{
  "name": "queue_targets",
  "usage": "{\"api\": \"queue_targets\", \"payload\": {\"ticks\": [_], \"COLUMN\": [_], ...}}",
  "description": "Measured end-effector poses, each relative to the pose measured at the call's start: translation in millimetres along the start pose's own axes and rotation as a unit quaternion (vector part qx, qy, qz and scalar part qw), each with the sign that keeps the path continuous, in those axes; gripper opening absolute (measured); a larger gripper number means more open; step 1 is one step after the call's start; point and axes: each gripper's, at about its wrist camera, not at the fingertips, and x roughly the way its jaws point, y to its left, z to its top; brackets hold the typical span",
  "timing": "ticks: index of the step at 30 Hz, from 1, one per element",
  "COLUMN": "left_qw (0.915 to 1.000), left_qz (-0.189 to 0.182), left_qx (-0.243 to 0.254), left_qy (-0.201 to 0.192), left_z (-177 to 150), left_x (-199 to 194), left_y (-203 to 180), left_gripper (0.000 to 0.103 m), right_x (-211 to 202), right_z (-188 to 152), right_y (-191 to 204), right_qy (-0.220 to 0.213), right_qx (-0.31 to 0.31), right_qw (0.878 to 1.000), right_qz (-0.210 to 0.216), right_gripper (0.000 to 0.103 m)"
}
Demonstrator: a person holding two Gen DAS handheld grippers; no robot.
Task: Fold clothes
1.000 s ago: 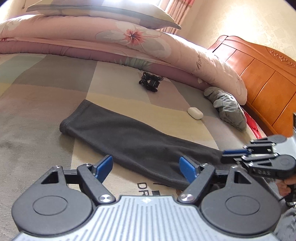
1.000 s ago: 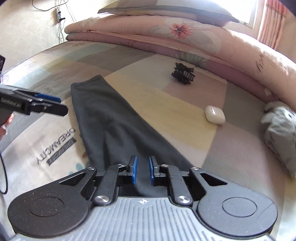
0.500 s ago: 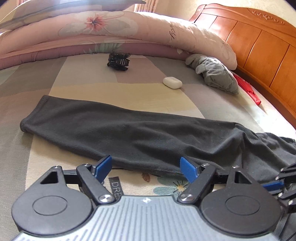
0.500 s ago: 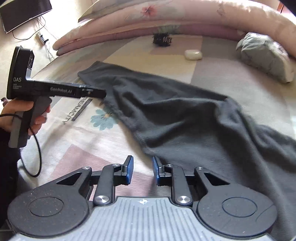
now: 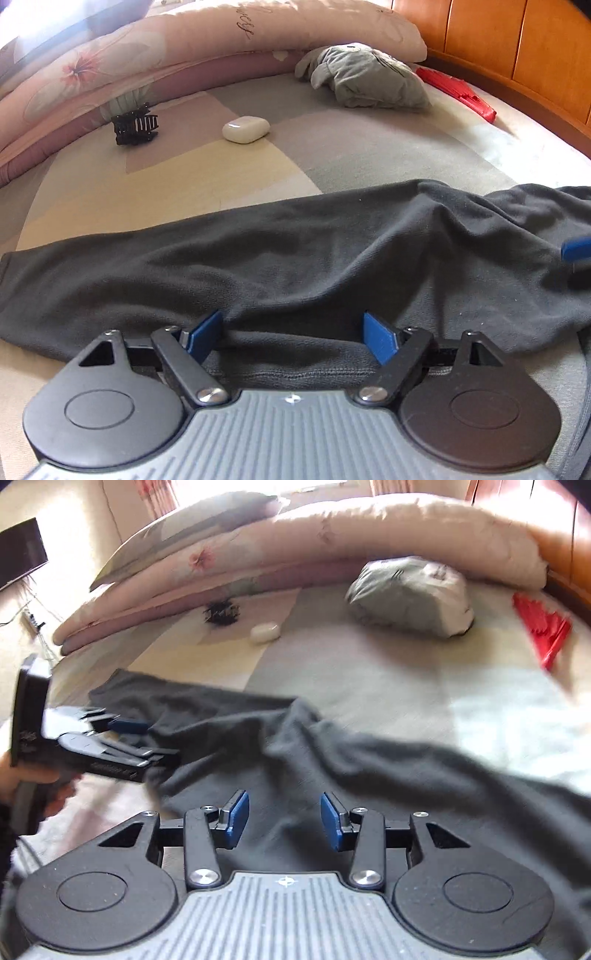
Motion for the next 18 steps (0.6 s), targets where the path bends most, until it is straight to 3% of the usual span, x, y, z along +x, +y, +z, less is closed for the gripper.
{"api": "queue_targets", "payload": {"ticks": [5, 9, 12, 16, 18], "left_qw": [0.9985, 0.998, 0.9979, 0.9975, 0.9977], "left_qz": [-0.038, -0.059, -0.061, -0.067, -0.065], "left_qx": [0.023, 0.022, 0.011, 0.013, 0.013], "left_qy": [-0.031, -0.011, -0.022, -0.018, -0.017], "left_z": [11.3, 5.3, -0.4, -0.3, 0.1], "left_x": [-10.0, 8.5, 8.7, 8.9, 9.3], "left_y": [-33.1, -54.7, -53.9, -50.8, -52.4], "left_gripper": [0.083, 0.084, 0.087, 0.088, 0.089], "right_x": [31.3, 64.4, 75.7, 67.0, 63.7], "right_z": [33.0, 27.3, 13.2, 3.7, -0.8], "right_y": [-61.7, -77.7, -68.2, -52.8, -42.9], "right_qy": [0.0, 0.037, 0.048, 0.054, 0.056], "right_qx": [-0.048, -0.073, -0.115, -0.149, -0.178], "right_qw": [0.996, 0.996, 0.992, 0.987, 0.982], "right_qz": [-0.071, -0.028, -0.022, -0.015, -0.025], "right_gripper": [0.048, 0.048, 0.046, 0.013, 0.006]}}
